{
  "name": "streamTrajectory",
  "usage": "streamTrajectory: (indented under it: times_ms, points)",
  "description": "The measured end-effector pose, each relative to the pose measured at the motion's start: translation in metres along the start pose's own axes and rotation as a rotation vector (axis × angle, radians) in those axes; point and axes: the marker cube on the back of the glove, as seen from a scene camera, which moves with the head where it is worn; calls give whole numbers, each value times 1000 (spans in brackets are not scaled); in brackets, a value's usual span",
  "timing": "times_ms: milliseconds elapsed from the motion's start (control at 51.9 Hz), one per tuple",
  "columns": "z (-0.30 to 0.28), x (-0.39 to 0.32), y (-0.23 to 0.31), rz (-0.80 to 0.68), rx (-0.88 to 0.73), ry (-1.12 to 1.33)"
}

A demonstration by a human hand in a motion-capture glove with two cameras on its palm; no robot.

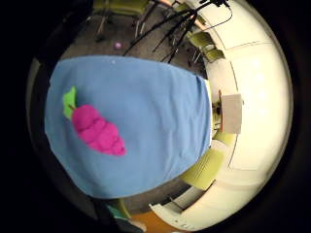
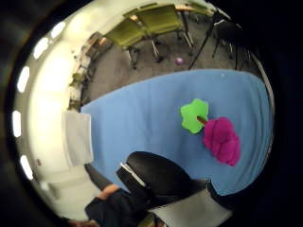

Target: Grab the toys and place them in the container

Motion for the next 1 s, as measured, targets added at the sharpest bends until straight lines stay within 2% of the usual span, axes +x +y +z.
streamTrajectory:
  times_ms: [154, 366, 617, 868, 1003]
  points:
    - [52, 13, 5, 15, -64, -21]
    - [90, 23, 9, 34, -118, -48]
    - [103, 25, 19, 63, -171, -95]
    - [98, 20, 25, 90, -118, -152]
    - [89, 13, 30, 62, -86, -94]
